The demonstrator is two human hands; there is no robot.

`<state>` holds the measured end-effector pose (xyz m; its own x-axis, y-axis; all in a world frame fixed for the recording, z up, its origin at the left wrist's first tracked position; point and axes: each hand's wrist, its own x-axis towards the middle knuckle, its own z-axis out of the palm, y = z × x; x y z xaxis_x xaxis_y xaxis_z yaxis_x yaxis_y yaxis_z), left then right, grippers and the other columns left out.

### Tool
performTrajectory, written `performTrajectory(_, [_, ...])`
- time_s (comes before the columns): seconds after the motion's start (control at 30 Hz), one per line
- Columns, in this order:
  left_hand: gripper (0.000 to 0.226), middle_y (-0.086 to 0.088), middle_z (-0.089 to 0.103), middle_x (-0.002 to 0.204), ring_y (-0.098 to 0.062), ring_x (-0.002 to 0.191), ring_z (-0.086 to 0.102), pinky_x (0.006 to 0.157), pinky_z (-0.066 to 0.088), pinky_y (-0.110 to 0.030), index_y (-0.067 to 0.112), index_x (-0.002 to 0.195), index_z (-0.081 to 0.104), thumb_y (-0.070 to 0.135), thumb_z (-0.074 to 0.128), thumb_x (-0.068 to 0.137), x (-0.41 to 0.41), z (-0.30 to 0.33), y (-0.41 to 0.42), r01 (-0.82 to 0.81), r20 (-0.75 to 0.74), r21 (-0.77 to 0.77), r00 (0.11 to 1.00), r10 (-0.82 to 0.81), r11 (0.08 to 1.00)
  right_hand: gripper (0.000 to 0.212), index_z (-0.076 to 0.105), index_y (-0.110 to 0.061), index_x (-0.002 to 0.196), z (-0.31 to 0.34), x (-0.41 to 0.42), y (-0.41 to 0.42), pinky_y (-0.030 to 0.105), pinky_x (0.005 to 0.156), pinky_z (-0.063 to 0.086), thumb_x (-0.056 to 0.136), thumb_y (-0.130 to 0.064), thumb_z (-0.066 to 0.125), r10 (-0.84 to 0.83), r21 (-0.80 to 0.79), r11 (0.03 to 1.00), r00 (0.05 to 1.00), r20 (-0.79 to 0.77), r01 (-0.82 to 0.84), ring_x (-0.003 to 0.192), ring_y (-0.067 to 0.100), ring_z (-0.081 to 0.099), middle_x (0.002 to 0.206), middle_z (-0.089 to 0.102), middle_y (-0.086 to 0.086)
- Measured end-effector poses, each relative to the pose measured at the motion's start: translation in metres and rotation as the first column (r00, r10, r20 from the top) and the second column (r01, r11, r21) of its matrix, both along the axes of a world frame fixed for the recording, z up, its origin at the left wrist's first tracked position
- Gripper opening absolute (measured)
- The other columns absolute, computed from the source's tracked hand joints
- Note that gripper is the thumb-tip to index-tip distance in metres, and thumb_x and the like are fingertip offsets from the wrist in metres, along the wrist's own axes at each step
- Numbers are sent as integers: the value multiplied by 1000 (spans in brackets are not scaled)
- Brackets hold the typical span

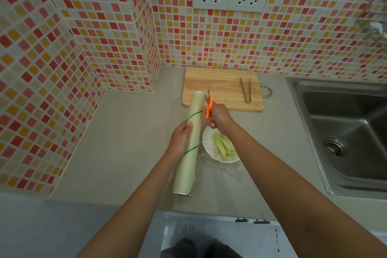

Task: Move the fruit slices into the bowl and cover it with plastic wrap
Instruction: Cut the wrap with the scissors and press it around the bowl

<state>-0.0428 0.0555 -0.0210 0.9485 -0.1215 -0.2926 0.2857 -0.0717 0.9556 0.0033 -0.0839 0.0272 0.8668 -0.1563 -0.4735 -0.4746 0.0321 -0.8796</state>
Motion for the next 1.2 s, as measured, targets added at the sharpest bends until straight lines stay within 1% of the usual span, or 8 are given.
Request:
performTrajectory(0.1, [29, -6, 63, 86, -18, 69, 60, 64, 50, -27, 12, 110, 63, 29, 41, 100, -2, 0, 2, -36, -5, 8, 999, 36, 999, 60, 54, -6, 65, 12, 4, -8, 16, 32, 26, 86, -63, 50, -36, -9, 999, 999, 7, 36, 30, 14, 39, 56, 51, 6])
performTrajectory(0.23, [27, -8, 62, 92, -23, 82, 58, 79, 49, -38, 9, 103, 61, 29, 44, 96, 4, -4, 10, -109, -21, 131, 993, 112, 985, 41, 59, -8, 75, 29, 0, -39, 22, 40, 32, 92, -45, 52, -102, -44, 994, 993, 54, 105, 40, 16, 50, 64, 57, 6])
performTrajectory(0.33, [28, -17, 61, 101, -31, 92, 58, 79, 44, -40, 3, 103, 56, 26, 45, 93, 9, -9, 16, -103, -9, 303, 994, 111, 947, 32, 62, -12, 76, 29, -18, -80, 23, 43, 35, 93, -37, 53, -157, -181, 968, 983, 94, 171, 39, 14, 52, 65, 58, 5])
performTrajectory(0.43, [34, -24, 52, 115, -38, 104, 53, 84, 40, -40, 0, 114, 48, 28, 44, 96, 12, -15, 16, -60, 22, 516, 998, 57, 855, 47, 64, -7, 67, 11, -47, -120, 27, 53, 43, 89, -47, 56, -122, -555, 818, 988, 89, 151, 45, 18, 54, 55, 58, 8])
performTrajectory(0.53, [45, -27, 45, 124, -43, 115, 48, 91, 41, -46, 0, 129, 39, 32, 42, 97, 10, -19, 12, -25, 31, 683, 1000, 5, 730, 51, 55, -4, 58, -18, -76, -142, 28, 55, 43, 90, -44, 55, -138, -729, 681, 990, -32, 71, 54, 28, 61, 52, 53, 12])
performTrajectory(0.6, [52, -26, 43, 129, -43, 118, 45, 90, 42, -48, 2, 138, 33, 34, 41, 98, 8, -23, 12, -2, 35, 766, 999, -39, 643, 48, 57, -2, 65, -38, -91, -146, 30, 61, 41, 92, -41, 52, -129, -808, 589, 989, -74, 17, 75, 39, 66, 65, 59, 19])
performTrajectory(0.73, [58, -23, 40, 133, -41, 122, 41, 87, 44, -49, 3, 146, 24, 32, 41, 98, 3, -25, 7, 17, 40, 845, 995, -94, 535, 45, 66, 6, 91, -57, -109, -138, 36, 78, 48, 93, -36, 50, -139, -863, 505, 983, -121, -35, 96, 39, 64, 99, 67, 26])
performTrajectory(1.2, [63, -14, 40, 136, -32, 121, 43, 81, 48, -43, 9, 149, 19, 37, 42, 98, -12, -30, -8, 15, 27, 938, 993, -117, 348, 33, 62, -3, 98, -66, -117, -127, 29, 67, 41, 90, -33, 49, -96, -904, 377, 962, -254, -201, 90, 31, 66, 99, 67, 13])
